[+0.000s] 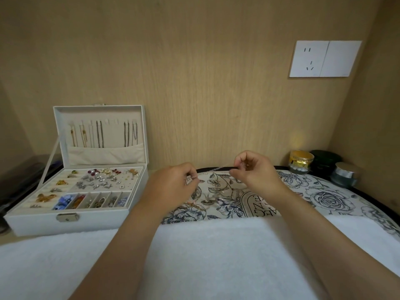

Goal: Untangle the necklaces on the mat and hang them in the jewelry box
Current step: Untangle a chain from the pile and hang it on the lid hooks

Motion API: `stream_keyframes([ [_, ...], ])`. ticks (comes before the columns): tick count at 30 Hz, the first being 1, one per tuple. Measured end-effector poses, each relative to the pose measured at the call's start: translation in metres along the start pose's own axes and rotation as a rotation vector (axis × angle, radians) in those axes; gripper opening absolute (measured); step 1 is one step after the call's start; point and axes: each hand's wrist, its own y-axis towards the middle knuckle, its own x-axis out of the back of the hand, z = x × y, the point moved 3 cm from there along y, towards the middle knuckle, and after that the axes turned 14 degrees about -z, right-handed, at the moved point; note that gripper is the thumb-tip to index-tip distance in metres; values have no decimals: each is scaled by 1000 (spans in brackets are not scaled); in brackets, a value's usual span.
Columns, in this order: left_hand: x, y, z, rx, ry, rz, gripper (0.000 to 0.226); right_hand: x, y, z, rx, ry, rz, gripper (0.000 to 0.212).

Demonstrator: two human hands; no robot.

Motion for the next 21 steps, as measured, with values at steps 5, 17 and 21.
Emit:
stream_keyframes([
  [5, 8, 4, 7, -63, 84, -81, 27, 7, -2, 2, 310, -472, -46, 11],
  [17, 8, 9, 7, 53, 278, -21, 53, 10, 1, 6, 81, -718, -48, 44],
  [21, 4, 5, 7, 135, 151, -50, 50, 10, 1, -2, -12, -605, -53, 44],
])
